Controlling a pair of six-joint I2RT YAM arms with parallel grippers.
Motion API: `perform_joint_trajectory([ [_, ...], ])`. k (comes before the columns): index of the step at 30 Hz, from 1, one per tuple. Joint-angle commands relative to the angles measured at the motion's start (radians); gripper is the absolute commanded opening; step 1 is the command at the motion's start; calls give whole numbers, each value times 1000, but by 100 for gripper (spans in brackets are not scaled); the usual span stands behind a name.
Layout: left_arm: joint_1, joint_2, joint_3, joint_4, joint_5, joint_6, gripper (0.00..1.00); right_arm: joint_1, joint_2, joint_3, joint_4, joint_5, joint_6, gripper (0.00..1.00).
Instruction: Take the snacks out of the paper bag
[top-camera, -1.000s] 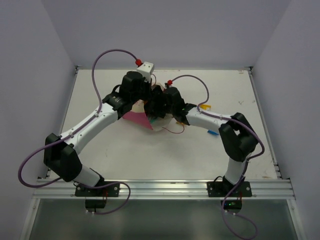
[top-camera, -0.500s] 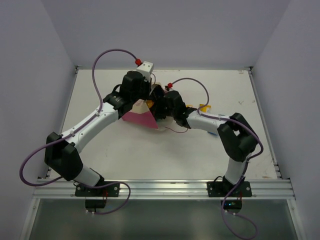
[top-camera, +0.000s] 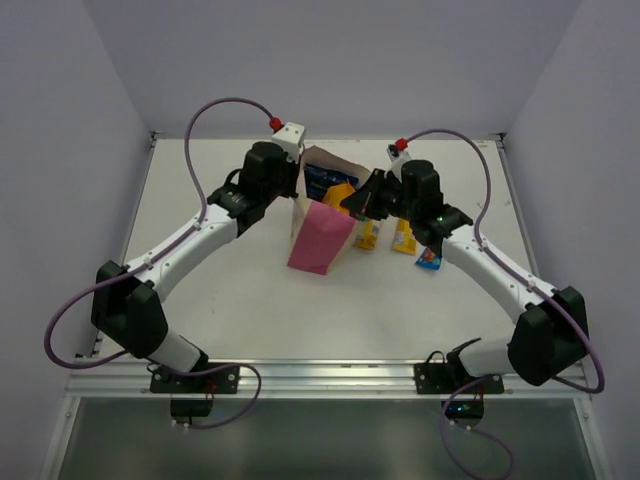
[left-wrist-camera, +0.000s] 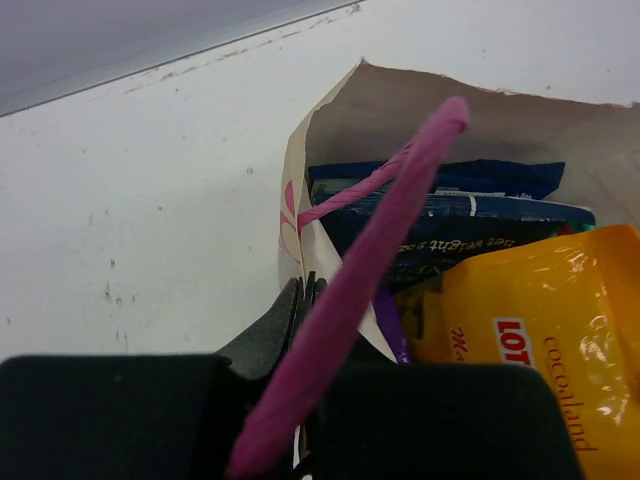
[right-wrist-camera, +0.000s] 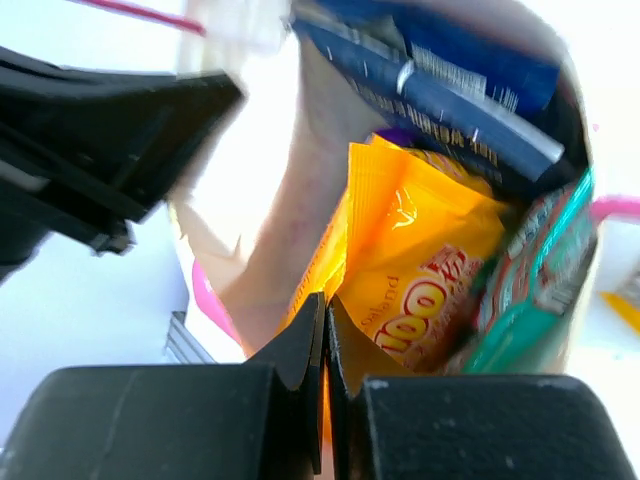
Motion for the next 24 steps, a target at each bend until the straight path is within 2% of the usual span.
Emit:
perform_joint_trajectory([
  [1,22,1,-46,-19,-11,85,0,-37,-35,140,-68,-49,-102,0],
  [6,21,-30,2,-35,11,143,0,-26,115,352,-115,-146,-101,0],
  [11,22,-45,116,-72,-26,188,0,18,256,659,-223,-157,-111,0],
  [18,41,-53,203,-98,-143,251,0,25,273,932,-356,-79,-163,0],
  [24,111,-73,168,-65,-172,321,0,-26,249,1105,-470,-31,-220,0],
])
